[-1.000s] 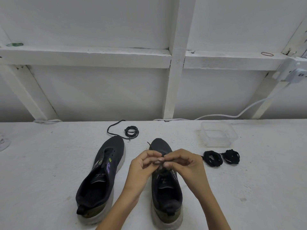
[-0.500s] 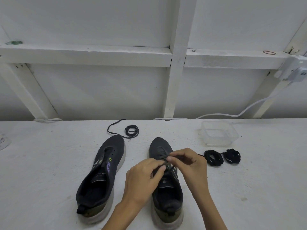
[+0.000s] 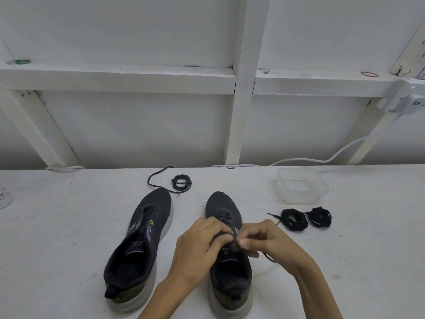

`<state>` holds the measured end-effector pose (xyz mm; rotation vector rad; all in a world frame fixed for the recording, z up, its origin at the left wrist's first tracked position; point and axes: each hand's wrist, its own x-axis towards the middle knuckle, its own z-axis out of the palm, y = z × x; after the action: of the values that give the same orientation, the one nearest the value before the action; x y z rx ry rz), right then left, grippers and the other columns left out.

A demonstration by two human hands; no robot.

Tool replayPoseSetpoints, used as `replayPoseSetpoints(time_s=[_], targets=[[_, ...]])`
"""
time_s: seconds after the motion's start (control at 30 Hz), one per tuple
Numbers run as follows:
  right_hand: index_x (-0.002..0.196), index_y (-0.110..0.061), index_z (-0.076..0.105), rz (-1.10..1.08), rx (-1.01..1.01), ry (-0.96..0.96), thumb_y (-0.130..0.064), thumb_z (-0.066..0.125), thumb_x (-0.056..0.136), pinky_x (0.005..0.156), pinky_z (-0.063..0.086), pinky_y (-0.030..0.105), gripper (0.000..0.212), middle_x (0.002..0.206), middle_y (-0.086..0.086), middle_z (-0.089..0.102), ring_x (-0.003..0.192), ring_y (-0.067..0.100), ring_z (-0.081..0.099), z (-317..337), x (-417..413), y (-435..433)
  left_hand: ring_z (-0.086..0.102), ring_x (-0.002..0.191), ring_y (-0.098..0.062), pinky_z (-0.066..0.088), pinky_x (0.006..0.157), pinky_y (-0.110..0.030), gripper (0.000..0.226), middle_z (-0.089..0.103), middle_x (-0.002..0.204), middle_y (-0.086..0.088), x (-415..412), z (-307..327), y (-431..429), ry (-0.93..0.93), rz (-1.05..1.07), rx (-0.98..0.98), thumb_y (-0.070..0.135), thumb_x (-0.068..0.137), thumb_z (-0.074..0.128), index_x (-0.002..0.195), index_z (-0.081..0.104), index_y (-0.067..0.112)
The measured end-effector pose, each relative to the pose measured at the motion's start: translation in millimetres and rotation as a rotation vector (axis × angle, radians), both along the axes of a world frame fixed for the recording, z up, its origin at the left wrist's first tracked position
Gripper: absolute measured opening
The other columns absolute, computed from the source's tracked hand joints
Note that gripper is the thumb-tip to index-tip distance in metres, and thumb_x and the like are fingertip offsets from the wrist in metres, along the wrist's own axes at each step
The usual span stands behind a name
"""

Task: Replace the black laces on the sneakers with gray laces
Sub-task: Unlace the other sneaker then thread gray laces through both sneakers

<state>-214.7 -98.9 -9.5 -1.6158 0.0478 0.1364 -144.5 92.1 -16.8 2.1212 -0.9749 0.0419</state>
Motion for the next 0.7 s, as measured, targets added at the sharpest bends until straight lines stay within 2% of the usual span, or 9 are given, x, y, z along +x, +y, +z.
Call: replayPoseSetpoints(time_s=[0.1, 0.17, 0.23, 0.3, 0.33, 0.4, 0.5, 0.57, 0.7], targets=[[0.072, -0.004, 0.068, 0.083, 0.158, 0.078, -0.011, 0.066, 0.085, 0.056, 0.034, 0.022, 0.015, 0.072, 0.003, 0.051, 0.06, 0.015, 0.039, 0, 2, -2, 0.056, 0.098, -0.006, 0.045, 0.08, -0.021, 0.017, 0.063, 0.096, 0.022, -1, -4, -2, 0.227, -0.058, -0.09, 0.049, 0.09, 0.049, 0.094, 0.061, 0.039], [0.068, -0.008, 0.067, 0.094, 0.266, 0.1, -0.015, 0.069, 0.083, 0.054, 0.032, 0.02, 0.017, 0.071, 0.003, 0.046, 0.059, 0.014, 0.034, -2, 4, 1, 0.057, 0.103, -0.006, 0.043, 0.082, -0.016, 0.012, 0.063, 0.103, 0.021, 1, -8, 1, 0.337, -0.023, -0.142, 0.036, 0.091, 0.058, 0.101, 0.062, 0.039], [0.068, -0.007, 0.066, 0.038, 0.349, 0.108, -0.018, 0.072, 0.079, 0.052, 0.032, 0.019, 0.017, 0.069, 0.005, 0.044, 0.059, 0.014, 0.03, -6, 5, 4, 0.055, 0.106, -0.003, 0.04, 0.078, -0.01, 0.033, 0.058, 0.113, 0.022, 1, -8, 6, 0.395, 0.04, -0.188, 0.019, 0.089, 0.066, 0.112, 0.057, 0.04], [0.069, -0.005, 0.064, -0.04, 0.398, 0.112, -0.017, 0.071, 0.08, 0.051, 0.031, 0.019, 0.018, 0.068, 0.006, 0.042, 0.058, 0.013, 0.029, -7, 5, 5, 0.054, 0.107, -0.005, 0.043, 0.072, -0.012, 0.048, 0.052, 0.121, 0.021, -3, -6, 10, 0.425, 0.052, -0.241, 0.011, 0.082, 0.071, 0.114, 0.053, 0.043], [0.068, -0.005, 0.063, -0.068, 0.408, 0.11, -0.016, 0.069, 0.081, 0.051, 0.031, 0.019, 0.018, 0.066, 0.005, 0.042, 0.056, 0.012, 0.03, -7, 5, 6, 0.055, 0.104, -0.007, 0.044, 0.068, -0.015, 0.049, 0.051, 0.123, 0.019, -6, -5, 11, 0.428, 0.035, -0.269, 0.013, 0.078, 0.073, 0.112, 0.053, 0.043], [0.066, -0.006, 0.063, -0.093, 0.421, 0.109, -0.014, 0.065, 0.081, 0.051, 0.031, 0.019, 0.018, 0.062, 0.001, 0.044, 0.054, 0.011, 0.032, -6, 6, 9, 0.055, 0.097, -0.01, 0.042, 0.061, -0.014, 0.041, 0.051, 0.124, 0.018, -13, -3, 11, 0.395, 0.01, -0.279, 0.033, 0.073, 0.076, 0.109, 0.057, 0.04], [0.07, -0.003, 0.063, -0.094, 0.416, 0.112, -0.019, 0.072, 0.079, 0.051, 0.034, 0.019, 0.02, 0.064, 0.004, 0.043, 0.054, 0.011, 0.034, -5, 6, 11, 0.055, 0.092, -0.008, 0.04, 0.061, -0.012, 0.043, 0.052, 0.12, 0.02, -16, -4, 6, 0.376, 0.047, -0.261, 0.06, 0.07, 0.071, 0.104, 0.064, 0.036], [0.073, 0.0, 0.063, -0.105, 0.392, 0.115, -0.019, 0.073, 0.078, 0.051, 0.035, 0.019, 0.022, 0.067, 0.007, 0.042, 0.055, 0.012, 0.034, -4, 6, 12, 0.056, 0.09, -0.007, 0.04, 0.061, -0.011, 0.038, 0.056, 0.114, 0.019, -15, -3, 3, 0.357, 0.075, -0.27, 0.063, 0.074, 0.066, 0.099, 0.066, 0.035], [0.084, 0.004, 0.071, -0.129, 0.266, 0.104, -0.014, 0.071, 0.078, 0.057, 0.043, 0.024, 0.019, 0.071, 0.013, 0.054, 0.055, 0.015, 0.044, 2, 1, 12, 0.063, 0.093, -0.012, 0.043, 0.071, -0.012, 0.023, 0.064, 0.095, 0.013, -7, -5, 3, 0.275, 0.052, -0.299, 0.045, 0.091, 0.054, 0.093, 0.068, 0.027]])
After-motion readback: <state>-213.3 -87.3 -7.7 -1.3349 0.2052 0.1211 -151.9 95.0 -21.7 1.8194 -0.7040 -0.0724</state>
